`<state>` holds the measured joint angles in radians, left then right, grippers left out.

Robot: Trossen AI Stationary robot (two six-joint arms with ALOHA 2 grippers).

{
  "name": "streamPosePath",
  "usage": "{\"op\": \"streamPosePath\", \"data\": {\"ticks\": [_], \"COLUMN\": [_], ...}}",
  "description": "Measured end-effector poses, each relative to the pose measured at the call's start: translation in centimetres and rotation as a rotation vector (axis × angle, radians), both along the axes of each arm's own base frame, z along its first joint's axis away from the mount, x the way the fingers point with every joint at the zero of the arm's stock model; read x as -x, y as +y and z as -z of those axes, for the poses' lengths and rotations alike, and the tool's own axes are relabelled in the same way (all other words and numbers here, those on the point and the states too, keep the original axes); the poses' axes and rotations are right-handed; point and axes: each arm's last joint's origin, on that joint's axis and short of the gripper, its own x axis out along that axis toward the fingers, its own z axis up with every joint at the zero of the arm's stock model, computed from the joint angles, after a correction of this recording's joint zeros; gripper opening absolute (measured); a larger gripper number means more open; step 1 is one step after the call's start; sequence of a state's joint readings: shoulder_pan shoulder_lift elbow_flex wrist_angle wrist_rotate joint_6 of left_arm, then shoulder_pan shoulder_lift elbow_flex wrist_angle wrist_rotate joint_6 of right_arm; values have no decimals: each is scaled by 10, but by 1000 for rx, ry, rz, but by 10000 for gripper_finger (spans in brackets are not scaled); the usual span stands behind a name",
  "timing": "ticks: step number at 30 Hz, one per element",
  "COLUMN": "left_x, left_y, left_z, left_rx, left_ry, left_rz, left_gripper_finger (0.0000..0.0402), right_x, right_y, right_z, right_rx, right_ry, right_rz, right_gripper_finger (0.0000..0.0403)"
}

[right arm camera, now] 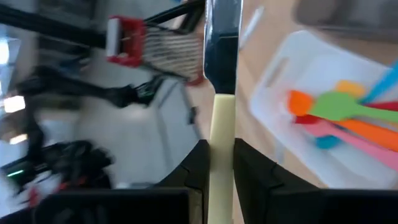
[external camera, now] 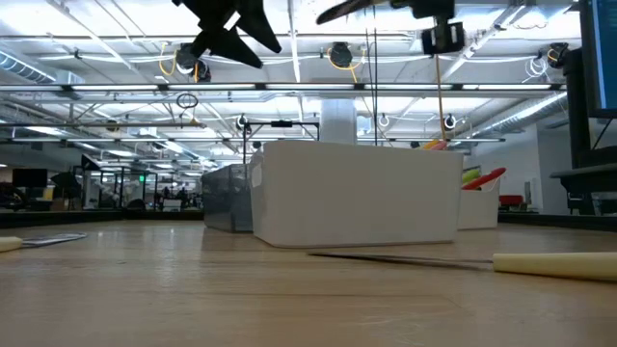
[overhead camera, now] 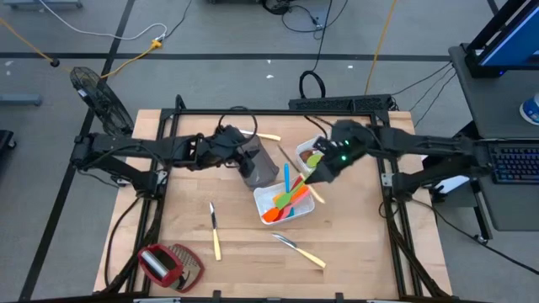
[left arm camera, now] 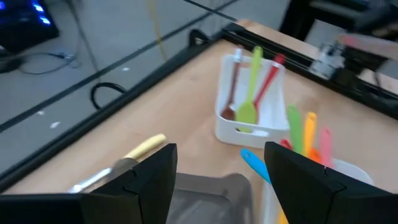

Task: Pick & Place Kitchen Items
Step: Put the white table knife into the black bin

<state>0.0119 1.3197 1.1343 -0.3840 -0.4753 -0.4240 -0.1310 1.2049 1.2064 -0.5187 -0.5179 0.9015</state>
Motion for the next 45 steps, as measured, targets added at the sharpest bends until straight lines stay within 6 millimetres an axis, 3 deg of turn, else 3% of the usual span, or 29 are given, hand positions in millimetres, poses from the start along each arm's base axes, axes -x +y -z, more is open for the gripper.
{"op": "streamPosePath", "data": {"ticks": [14,20,29,40,45], "left_x": [-3,6,32,37,37], "left_y": [2,3,2,2,2], "left_z": [-6,-20,-41,-41,-42], "left_rx": [-84,-141,-209,-216,-214], "left_ry": [-28,-59,-82,-62,-66], "left_rz": [5,31,42,48,51], "left_gripper_finger": [248,248,248,248,248], "right_x": [-62,-87,-103,-108,-121], "right_y": [-73,-98,-115,-121,-130], "right_z": [39,60,88,104,113], "right_rx": [-370,-484,-664,-815,-836], "right_ry": [-93,-114,-3,126,153], "right_rz": [-142,-130,-39,55,74], "right_gripper_finger": [38,38,38,38,38]}}
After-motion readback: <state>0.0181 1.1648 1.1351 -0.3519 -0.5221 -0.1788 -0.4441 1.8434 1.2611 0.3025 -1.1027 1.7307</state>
